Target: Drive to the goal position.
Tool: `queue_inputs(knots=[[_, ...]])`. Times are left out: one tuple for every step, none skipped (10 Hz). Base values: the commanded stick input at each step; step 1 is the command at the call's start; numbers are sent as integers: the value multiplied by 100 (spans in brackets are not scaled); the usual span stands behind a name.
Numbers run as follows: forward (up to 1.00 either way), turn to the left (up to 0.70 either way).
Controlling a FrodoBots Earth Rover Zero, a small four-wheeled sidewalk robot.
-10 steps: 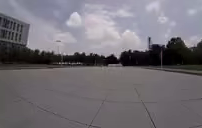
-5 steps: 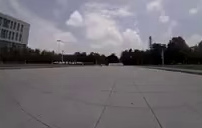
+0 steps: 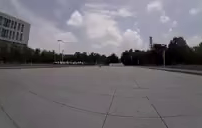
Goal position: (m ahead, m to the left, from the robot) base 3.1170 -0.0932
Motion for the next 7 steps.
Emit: queue_inputs(knots=[[50, -2], [50, -2], [50, -2], [50, -2], [50, -2], [50, -2], [50, -2]])
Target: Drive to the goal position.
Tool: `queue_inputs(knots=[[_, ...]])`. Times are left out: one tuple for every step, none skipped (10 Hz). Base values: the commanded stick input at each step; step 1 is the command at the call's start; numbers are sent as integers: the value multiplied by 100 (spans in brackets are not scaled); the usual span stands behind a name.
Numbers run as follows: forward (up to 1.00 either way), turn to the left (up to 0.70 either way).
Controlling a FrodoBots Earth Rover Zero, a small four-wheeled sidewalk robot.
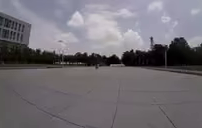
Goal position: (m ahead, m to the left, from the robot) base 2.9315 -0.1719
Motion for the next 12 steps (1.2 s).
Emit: queue_inputs(knots=[[50, -2], [50, -2], [50, -2], [50, -2], [50, -2], [50, -2], [50, -2], [50, -2], [50, -2], [50, -2], [50, -2], [50, -2]])
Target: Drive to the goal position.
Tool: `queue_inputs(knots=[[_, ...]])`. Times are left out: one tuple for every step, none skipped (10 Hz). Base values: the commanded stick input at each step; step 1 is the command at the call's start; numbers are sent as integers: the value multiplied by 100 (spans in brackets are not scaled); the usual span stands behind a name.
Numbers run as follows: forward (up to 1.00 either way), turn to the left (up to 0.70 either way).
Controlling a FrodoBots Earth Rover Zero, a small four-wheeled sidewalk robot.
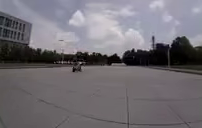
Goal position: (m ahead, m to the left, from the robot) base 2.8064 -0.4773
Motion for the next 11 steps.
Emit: queue_inputs(knots=[[50, -2], [50, -2], [50, -2], [50, -2], [50, -2], [50, -2], [50, -2], [50, -2], [50, -2], [50, -2], [50, -2]])
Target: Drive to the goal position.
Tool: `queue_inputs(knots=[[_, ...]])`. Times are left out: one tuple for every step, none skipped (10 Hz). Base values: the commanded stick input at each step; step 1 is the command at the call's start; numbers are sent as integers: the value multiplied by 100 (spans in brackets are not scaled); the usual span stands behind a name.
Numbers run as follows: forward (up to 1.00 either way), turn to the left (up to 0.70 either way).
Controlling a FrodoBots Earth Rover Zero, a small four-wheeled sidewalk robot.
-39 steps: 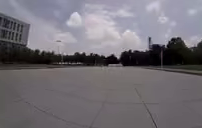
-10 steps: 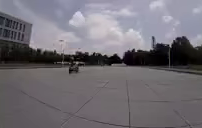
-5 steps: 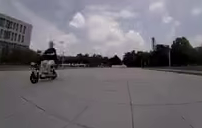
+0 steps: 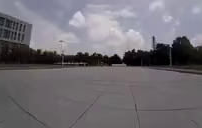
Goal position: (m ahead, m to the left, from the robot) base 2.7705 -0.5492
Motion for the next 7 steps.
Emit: queue_inputs(knots=[[50, -2], [50, -2], [50, -2], [50, -2], [50, -2], [50, -2], [50, -2]])
